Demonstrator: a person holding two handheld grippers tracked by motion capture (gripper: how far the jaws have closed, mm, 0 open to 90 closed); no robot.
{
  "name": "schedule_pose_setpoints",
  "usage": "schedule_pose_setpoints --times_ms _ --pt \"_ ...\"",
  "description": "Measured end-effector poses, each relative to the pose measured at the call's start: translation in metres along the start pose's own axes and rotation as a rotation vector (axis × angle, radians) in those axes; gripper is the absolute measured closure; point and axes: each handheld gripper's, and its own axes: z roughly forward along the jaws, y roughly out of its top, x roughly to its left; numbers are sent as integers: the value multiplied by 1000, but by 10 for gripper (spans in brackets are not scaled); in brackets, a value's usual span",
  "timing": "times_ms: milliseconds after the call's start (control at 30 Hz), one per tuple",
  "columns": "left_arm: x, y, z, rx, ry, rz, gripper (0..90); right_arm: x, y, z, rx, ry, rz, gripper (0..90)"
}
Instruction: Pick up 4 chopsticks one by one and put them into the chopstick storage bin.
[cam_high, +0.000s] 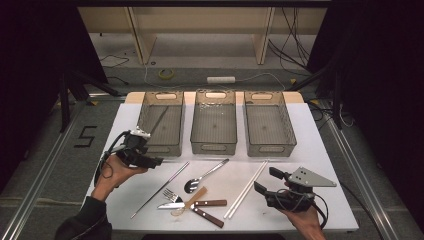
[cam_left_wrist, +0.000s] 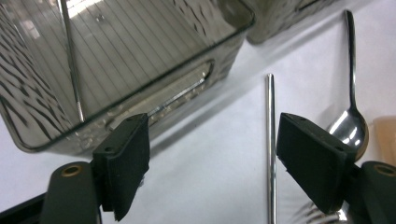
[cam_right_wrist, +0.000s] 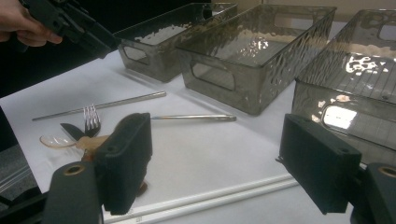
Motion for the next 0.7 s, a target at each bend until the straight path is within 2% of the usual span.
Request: schedule_pose_setpoints --times_ms 333,500,700 --pt "-7 -16 0 27 -5 -3 254 -1 0 -1 5 0 -1 263" --pt "-10 -25 2 65 -5 1 257 -1 0 0 10 -2 -6 264" --pt "-19 -34 6 99 -12 0 275 -2 0 0 15 -18 -2 264"
